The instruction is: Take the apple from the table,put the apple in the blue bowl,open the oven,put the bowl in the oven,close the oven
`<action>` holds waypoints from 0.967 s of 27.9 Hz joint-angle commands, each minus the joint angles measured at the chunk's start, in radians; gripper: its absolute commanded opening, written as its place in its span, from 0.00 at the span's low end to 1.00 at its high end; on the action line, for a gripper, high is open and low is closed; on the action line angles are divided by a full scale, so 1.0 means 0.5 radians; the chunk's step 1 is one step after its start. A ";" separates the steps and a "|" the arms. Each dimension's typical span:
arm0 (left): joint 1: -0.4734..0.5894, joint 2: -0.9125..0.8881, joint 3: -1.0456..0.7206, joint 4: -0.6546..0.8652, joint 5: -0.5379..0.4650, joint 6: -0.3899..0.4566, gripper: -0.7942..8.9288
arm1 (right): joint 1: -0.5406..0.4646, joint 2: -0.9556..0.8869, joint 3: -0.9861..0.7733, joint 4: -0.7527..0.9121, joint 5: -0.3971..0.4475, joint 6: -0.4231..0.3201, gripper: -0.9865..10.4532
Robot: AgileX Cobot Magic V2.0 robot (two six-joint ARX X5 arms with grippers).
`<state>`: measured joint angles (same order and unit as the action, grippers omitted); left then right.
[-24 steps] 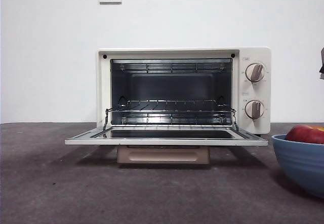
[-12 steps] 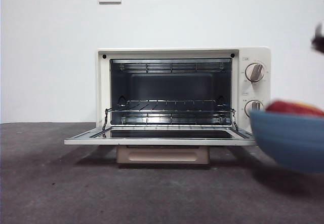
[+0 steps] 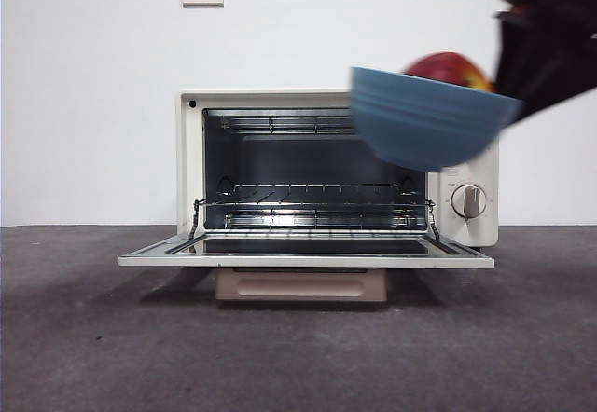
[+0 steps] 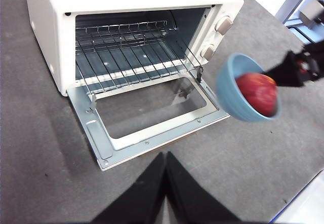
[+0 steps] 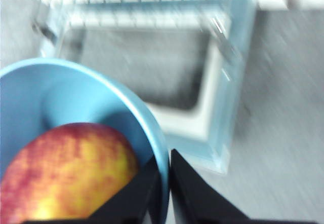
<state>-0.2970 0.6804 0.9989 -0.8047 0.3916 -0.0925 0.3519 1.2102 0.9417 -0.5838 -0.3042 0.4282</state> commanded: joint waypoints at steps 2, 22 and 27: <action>-0.005 0.011 0.016 0.022 0.002 0.000 0.09 | 0.056 0.261 0.227 0.041 0.089 0.110 0.09; -0.005 0.011 0.016 0.021 0.002 0.000 0.09 | 0.178 1.174 1.041 0.159 0.373 0.317 0.09; -0.005 0.011 0.016 0.021 0.002 0.000 0.09 | 0.176 1.212 1.041 0.261 0.455 0.426 0.09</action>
<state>-0.2966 0.6804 0.9989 -0.8047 0.3916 -0.0925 0.4328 1.7927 1.4345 -0.4690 -0.0776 0.6128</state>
